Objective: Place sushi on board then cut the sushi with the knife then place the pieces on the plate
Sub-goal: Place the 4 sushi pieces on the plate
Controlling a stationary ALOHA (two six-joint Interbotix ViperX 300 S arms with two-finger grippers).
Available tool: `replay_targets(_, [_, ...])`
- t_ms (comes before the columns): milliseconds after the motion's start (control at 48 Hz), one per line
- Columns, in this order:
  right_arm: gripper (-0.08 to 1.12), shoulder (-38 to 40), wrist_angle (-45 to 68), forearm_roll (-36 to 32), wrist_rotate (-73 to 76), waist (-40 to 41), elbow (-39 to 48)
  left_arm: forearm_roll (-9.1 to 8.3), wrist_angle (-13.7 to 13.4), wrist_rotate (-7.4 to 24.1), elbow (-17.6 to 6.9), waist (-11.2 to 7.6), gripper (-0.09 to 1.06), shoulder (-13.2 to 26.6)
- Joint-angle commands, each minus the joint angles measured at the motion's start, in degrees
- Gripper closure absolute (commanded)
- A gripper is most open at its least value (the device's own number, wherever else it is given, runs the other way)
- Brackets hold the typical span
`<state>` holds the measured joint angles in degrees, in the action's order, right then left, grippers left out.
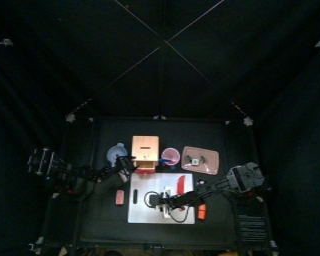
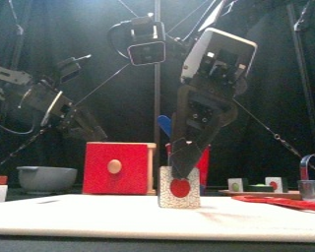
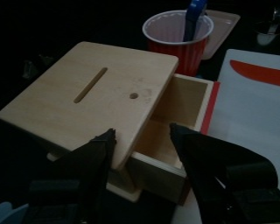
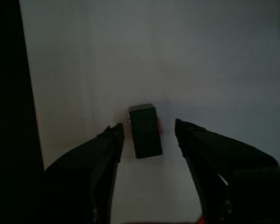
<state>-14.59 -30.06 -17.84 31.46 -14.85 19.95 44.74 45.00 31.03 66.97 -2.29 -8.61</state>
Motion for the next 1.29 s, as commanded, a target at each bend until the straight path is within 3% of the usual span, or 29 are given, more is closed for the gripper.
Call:
replay_targets(21, [0.4, 1.32, 0.88, 0.09, 0.09, 0.26, -0.35, 0.0, -0.44, -0.18, -0.7, -0.26, 0.09, -0.09])
replay_targets(250, [0.47, 2.02, -0.18, -0.26, 0.18, 0.44, 0.09, 0.09, -0.44, -0.26, -0.44, -0.35, 0.09, 0.0])
replay_targets(396, [0.47, 7.91, -7.38, -0.53, 0.88, 2.37, 1.67, 0.09, -0.44, -0.26, -0.53, -0.35, 0.09, -0.09])
replay_targets(583, [0.47, 20.3, -16.35, 0.09, 1.58, 9.32, 8.96, -1.23, -0.44, -0.18, -1.58, -1.32, 0.09, -0.09])
replay_targets(1000, [0.47, 45.7, -16.52, -0.09, 14.06, 31.73, 33.13, -1.85, -0.44, 0.26, -1.67, -2.46, 0.09, -0.09])
replay_targets(1125, [0.47, 49.22, -14.33, -0.09, 17.14, 38.23, 37.09, -2.81, -0.44, 0.26, -1.76, -2.46, 0.09, -0.09])
replay_targets(1292, [0.47, 48.34, -6.86, -0.26, 19.34, 45.62, 40.69, -5.1, -0.44, 0.26, -1.76, -2.46, 0.09, -0.09])
